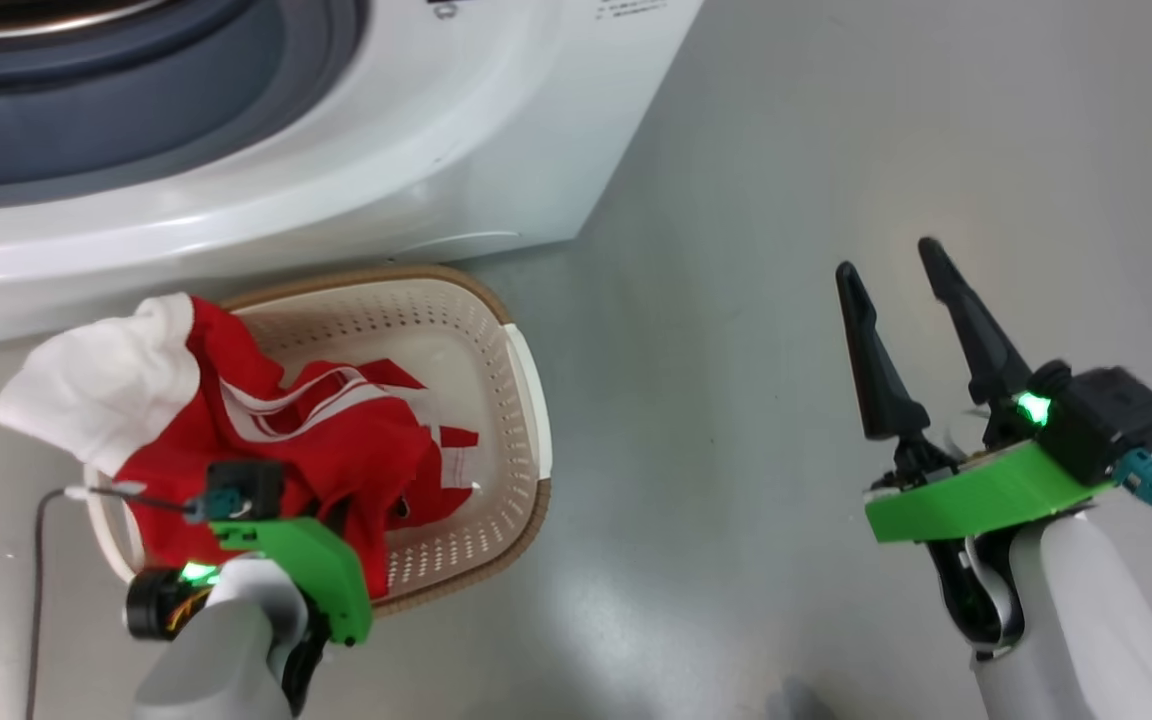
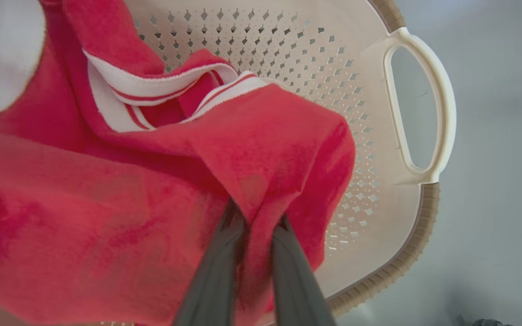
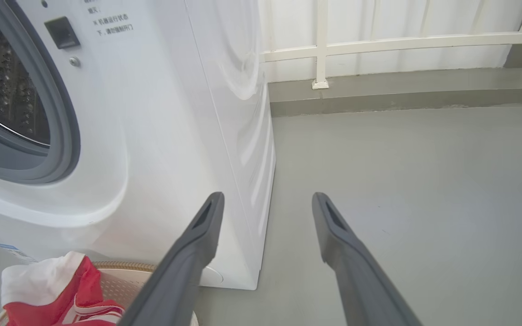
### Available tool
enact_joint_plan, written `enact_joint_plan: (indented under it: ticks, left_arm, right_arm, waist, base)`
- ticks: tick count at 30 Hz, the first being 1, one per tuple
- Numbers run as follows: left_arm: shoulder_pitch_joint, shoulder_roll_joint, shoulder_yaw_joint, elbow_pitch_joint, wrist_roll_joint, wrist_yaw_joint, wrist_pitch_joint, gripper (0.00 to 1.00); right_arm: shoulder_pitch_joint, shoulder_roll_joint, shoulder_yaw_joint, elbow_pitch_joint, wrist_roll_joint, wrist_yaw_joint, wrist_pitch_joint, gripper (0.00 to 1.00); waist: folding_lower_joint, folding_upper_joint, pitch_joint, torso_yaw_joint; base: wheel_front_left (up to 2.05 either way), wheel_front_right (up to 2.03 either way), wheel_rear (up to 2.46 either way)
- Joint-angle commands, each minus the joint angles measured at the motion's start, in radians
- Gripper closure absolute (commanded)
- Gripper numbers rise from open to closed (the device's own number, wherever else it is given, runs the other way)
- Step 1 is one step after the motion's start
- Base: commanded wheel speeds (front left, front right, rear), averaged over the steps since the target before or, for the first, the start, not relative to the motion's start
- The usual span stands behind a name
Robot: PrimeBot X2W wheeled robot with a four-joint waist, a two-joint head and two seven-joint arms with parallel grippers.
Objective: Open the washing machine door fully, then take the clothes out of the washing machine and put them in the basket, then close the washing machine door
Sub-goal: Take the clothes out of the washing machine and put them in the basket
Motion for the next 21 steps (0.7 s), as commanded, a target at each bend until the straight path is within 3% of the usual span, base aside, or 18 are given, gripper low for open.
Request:
enact_joint_plan:
  ticks: [1, 12, 21]
  left_arm:
    - [-0.013, 0.009, -0.012, -0.010, -0.028, -0.003, 0.008, 1.00]
    - [-0.048, 0.027, -0.153, -0.065, -0.195, -0.003, 0.064, 1.00]
    - [-0.115, 0.076, -0.168, 0.015, -0.280, -0.003, 0.022, 1.00]
  right_arm:
    - [-0.018, 0.009, 0.027, -0.026, 0.014, 0.002, -0.005, 0.00]
    - [-0.037, 0.017, 0.024, -0.030, 0.011, 0.002, -0.005, 0.00]
    - [-0.049, 0.019, 0.028, -0.031, 0.009, 0.002, -0.005, 0.00]
  waist:
    - [0.0000, 0.0000, 0.026, -0.020]
    - [0.0000, 0.0000, 0.065, -0.028]
    - [0.0000, 0.0000, 0.084, -0.032]
  base:
    - [0.00, 0.00, 0.00]
    - [0.00, 0.00, 0.00]
    - [0.00, 0.00, 0.00]
